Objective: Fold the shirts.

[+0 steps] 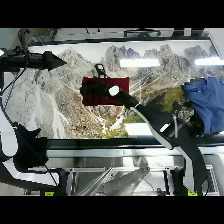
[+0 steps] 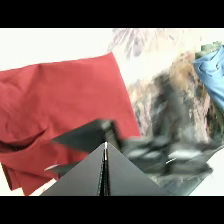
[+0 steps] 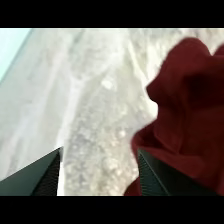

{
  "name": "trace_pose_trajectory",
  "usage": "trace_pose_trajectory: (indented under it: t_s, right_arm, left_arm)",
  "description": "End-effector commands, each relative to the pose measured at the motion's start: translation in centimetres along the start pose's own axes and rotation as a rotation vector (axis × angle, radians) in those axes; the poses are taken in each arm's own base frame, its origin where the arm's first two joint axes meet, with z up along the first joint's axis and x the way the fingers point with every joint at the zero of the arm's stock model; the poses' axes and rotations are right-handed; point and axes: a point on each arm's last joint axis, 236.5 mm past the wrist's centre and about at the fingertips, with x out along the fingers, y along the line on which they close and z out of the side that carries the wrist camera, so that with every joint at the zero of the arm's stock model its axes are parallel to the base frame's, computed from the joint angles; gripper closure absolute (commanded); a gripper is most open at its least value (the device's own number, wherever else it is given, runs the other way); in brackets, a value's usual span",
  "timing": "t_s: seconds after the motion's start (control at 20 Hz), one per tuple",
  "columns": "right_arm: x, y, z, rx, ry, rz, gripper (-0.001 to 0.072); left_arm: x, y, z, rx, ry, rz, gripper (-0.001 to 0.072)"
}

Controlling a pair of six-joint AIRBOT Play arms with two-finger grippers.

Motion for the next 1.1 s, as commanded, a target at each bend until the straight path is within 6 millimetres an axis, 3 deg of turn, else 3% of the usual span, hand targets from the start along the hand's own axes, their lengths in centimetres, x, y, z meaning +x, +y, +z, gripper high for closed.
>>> trace_pose_trajectory:
  t_s: [0.0,0.05,0.15,0.2,0.25,0.35,0.4,0.5,0.6,0.85,1.05]
  right_arm:
    - [-6.2,1.9,4.2,-0.017,0.081,0.076,0.0219]
    - [-9.1,0.7,5.6,-0.006,0.116,0.036,0.0219]
    - [-14.9,-4.6,6.8,0.051,0.207,-0.132,0.0204]
    - [-17.8,-7.9,6.6,0.087,0.258,-0.225,0.0164]
    - [-20.3,-11.0,6.1,0.137,0.303,-0.305,0.0035]
    - [-23.8,-16.8,4.2,0.264,0.371,-0.419,0.0015]
    - [-24.3,-18.8,3.1,0.323,0.386,-0.438,0.0015]
    - [-24.0,-22.0,0.2,0.401,0.435,-0.465,0.0015]
    - [-21.7,-23.0,-2.2,0.458,0.465,-0.418,0.0015]
    - [-15.0,-22.0,-4.9,0.525,0.428,-0.237,0.0015]
    - [-12.1,-20.4,-5.7,0.549,0.398,-0.129,0.0016]
  left_arm:
    - [-0.4,0.3,-0.7,-0.004,0.022,-0.004,0.0694]
    - [-0.2,-0.1,-1.1,0.000,0.042,-0.014,0.0693]
    - [0.1,-0.7,-1.8,0.005,0.072,-0.028,0.0693]
    - [0.4,-1.1,-2.0,0.010,0.081,-0.035,0.0694]
    - [0.4,-1.2,-2.0,0.012,0.083,-0.036,0.0694]
    - [0.8,-1.7,-2.1,0.020,0.090,-0.044,0.0693]
    - [0.9,-1.8,-2.2,0.021,0.092,-0.045,0.0694]
    - [1.1,-2.0,-2.3,0.025,0.097,-0.048,0.0694]
    - [1.1,-2.0,-2.3,0.025,0.098,-0.049,0.0694]
    - [1.0,-1.9,-2.3,0.032,0.098,-0.048,0.0693]
    - [1.0,-1.9,-2.3,0.041,0.098,-0.048,0.0693]
